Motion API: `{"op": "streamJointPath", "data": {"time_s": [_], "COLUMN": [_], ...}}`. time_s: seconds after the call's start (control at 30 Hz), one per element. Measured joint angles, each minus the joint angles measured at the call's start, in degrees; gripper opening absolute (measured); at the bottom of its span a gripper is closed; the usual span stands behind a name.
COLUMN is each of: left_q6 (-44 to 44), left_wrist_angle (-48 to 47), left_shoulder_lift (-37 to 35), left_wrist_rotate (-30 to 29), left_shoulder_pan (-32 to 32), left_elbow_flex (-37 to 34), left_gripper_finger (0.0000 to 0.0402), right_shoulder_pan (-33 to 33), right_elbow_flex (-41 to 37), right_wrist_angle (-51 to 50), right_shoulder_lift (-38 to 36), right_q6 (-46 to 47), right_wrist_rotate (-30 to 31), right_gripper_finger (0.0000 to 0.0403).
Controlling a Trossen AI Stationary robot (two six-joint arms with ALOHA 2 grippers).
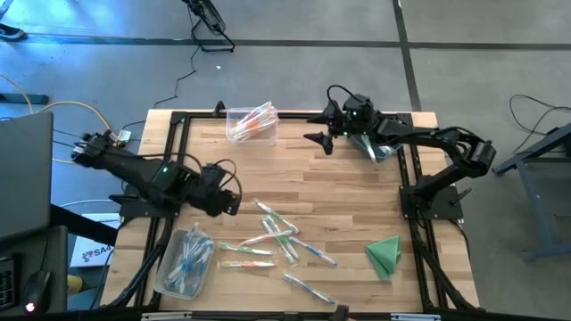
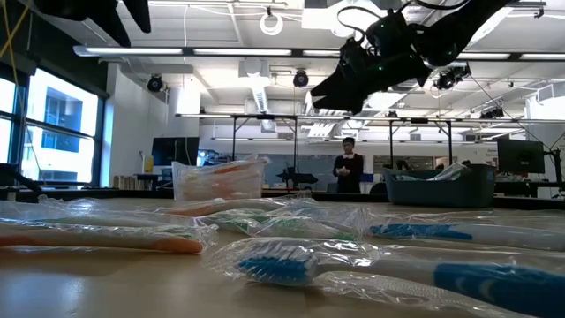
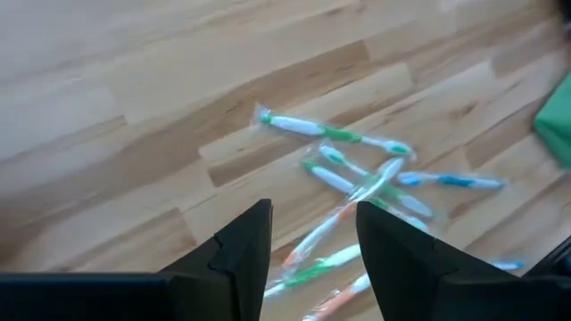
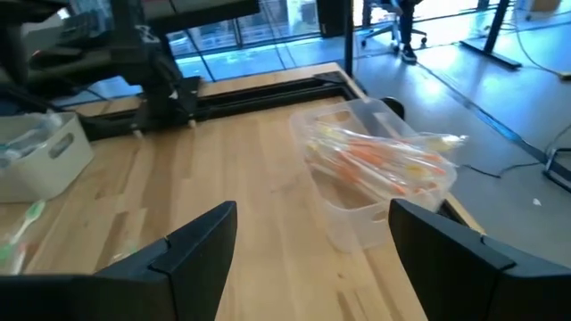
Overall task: Pick & Place Toothbrushes
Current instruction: Put the green toothbrush into the blue bin
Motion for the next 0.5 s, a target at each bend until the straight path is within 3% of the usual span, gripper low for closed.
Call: {"op": "streamJointPath", "data": {"time_s": [0.5], "left_q6": [21.78], "left_wrist_angle": [6.87], "left_shoulder_lift": [0.05], "left_wrist_rotate": [1.29], "left_shoulder_pan": [10.85], "left_elbow_flex": [-0.02], "left_gripper_finger": [0.0161], "right_shoulder_pan": [-0.69], "right_elbow_flex": [0.0], "right_wrist_angle": [-1.27], "right_shoulder_lift": [0.0], "right_q6": [0.05], "right_wrist_rotate": [-0.1], "right_gripper_finger": [0.0285]}}
